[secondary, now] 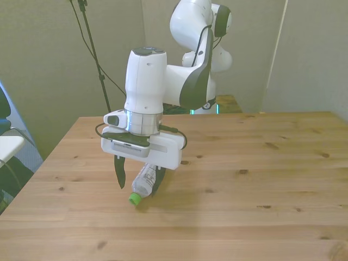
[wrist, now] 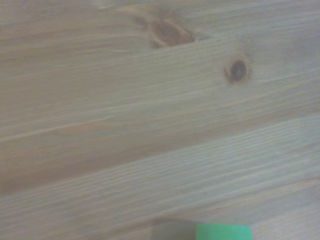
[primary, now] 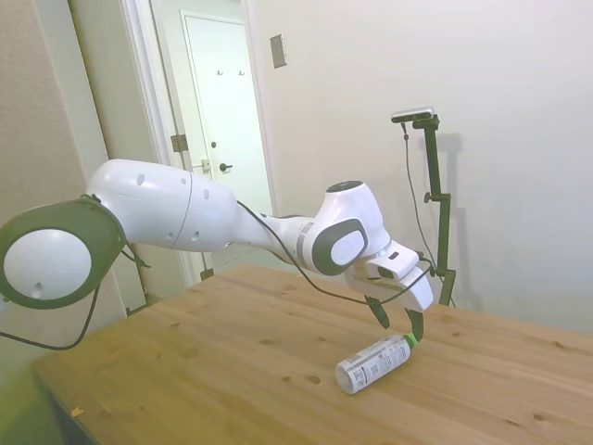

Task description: Stand the water bottle

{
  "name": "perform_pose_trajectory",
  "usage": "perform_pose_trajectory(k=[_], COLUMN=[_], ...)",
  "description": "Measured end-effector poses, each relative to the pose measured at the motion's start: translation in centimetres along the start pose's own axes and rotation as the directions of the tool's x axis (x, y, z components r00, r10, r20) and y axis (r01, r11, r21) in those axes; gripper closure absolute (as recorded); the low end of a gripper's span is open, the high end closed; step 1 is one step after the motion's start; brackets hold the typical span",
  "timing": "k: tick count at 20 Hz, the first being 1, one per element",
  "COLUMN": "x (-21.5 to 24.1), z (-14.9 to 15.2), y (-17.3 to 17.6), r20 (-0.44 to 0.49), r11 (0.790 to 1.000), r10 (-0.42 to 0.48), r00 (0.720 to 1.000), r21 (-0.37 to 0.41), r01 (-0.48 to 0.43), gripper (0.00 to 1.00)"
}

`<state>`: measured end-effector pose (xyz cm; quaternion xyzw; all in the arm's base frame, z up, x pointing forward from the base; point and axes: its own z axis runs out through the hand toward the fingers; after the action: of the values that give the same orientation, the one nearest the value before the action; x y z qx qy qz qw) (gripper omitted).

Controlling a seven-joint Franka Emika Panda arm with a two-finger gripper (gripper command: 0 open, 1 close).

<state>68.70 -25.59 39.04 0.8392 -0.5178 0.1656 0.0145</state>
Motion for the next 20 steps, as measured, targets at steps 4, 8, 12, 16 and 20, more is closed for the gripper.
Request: perform_pose_trajectory(k=[4,8,12,16,20], x=[-0.2,0.0,0.0,0.1,0.4], z=[1.5,2.2,2.6,2.8,2.9], y=[-0.6,-0.6,-0.3,-0.1,0.1], r20=[-0.001,-0.002,0.004,0.007,0.004], r11=[1.000,1.000,0.999,0.999,0.999], r10=[0.003,0.005,0.007,0.010,0.014], r00=[1.000,1.000,1.000,1.000,1.000], r21=[-0.013,-0.024,-0.038,-0.048,-0.050], r01=[-0.003,-0.005,-0.007,-0.010,-0.014], gripper=[0.00,0.00,1.00,1.00,1.00])
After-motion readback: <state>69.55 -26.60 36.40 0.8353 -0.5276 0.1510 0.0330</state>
